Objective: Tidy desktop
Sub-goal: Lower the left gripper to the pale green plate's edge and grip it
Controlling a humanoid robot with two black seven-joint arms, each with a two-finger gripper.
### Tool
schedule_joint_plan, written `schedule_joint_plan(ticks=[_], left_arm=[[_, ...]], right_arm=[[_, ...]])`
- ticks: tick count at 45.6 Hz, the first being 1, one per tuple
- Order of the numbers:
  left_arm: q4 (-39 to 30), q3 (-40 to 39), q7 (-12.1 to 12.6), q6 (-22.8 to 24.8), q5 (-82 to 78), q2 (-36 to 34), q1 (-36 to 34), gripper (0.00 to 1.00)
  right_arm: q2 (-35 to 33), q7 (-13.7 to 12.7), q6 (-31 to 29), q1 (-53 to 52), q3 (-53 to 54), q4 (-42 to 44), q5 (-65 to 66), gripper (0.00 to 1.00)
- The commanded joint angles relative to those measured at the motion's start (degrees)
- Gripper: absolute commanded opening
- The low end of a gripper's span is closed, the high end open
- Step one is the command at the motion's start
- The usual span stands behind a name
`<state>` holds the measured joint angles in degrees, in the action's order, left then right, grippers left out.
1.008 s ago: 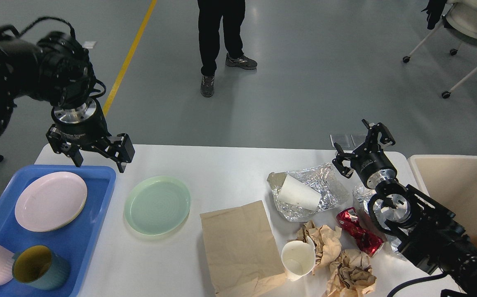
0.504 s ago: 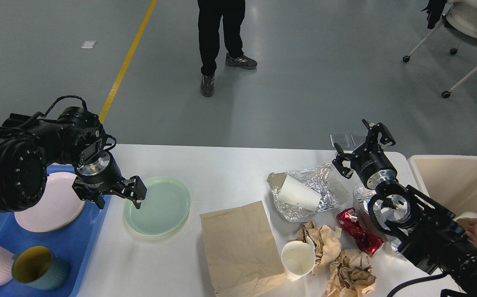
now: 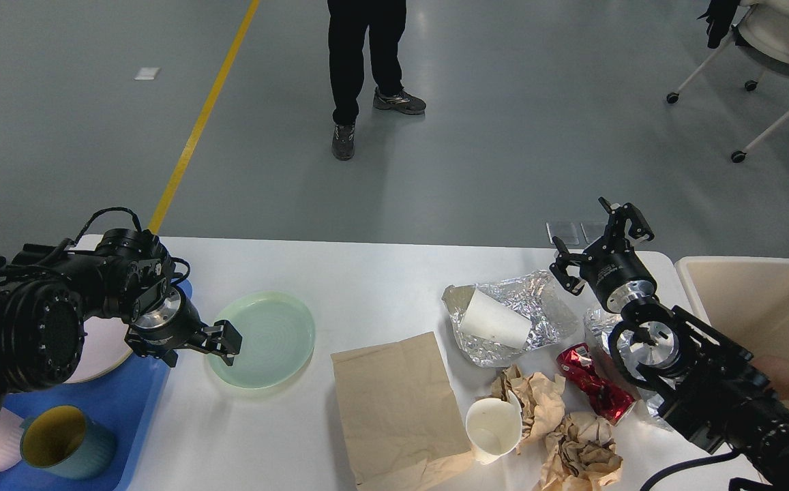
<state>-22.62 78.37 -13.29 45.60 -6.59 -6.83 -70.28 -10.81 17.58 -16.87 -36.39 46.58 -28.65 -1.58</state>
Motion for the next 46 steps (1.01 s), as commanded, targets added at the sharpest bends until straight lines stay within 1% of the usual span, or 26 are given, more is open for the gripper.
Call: schedule_joint_plan(ticks=[1,4,8,12,14,16,18,25,32,37,43,46], left_arm=[[0.4,-0.7,1.3,-3.1,0.0,0.0,0.5,0.96],[0.4,-1.6,4.1,-5.1,0.0,0.1,0.8,0.96],[0.5,-4.4,9.5,-6.9,0.0,0.1,1.8,0.96],[0.5,-6.5,15.1,-7.7,0.0,0.1,2.3,0.96],[0.5,-7.4,17.2,-7.8,0.0,0.1,2.7,0.96],[0.5,-8.1,18.6,-8.0,0.0,0.2,3.2,0.96],[0.6,-8.7,19.2,-8.3,0.0,0.2,3.7,0.96],[0.6,-10.5,19.2,-10.6,0.0,0.3,4.4,0.96],[0.6,-11.0,19.3,-10.2,0.0,0.5,4.5,0.96],[0.4,-11.0,19.3,-8.2,0.0,0.6,4.1,0.96],[0.4,-11.0,19.2,-3.1,0.0,0.6,3.1,0.96],[0.4,-11.0,19.2,-2.3,0.0,0.7,2.1,0.96]], right_arm=[[0.0,0.0,0.0,0.0,0.0,0.0,0.0,1.0],[0.0,0.0,0.0,0.0,0.0,0.0,0.0,1.0],[0.0,0.0,0.0,0.0,0.0,0.0,0.0,1.0],[0.0,0.0,0.0,0.0,0.0,0.0,0.0,1.0],[0.0,0.0,0.0,0.0,0.0,0.0,0.0,1.0],[0.0,0.0,0.0,0.0,0.0,0.0,0.0,1.0],[0.0,0.0,0.0,0.0,0.0,0.0,0.0,1.0],[0.0,0.0,0.0,0.0,0.0,0.0,0.0,1.0],[0.0,0.0,0.0,0.0,0.0,0.0,0.0,1.0],[0.0,0.0,0.0,0.0,0.0,0.0,0.0,1.0],[0.0,0.0,0.0,0.0,0.0,0.0,0.0,1.0],[0.0,0.0,0.0,0.0,0.0,0.0,0.0,1.0]])
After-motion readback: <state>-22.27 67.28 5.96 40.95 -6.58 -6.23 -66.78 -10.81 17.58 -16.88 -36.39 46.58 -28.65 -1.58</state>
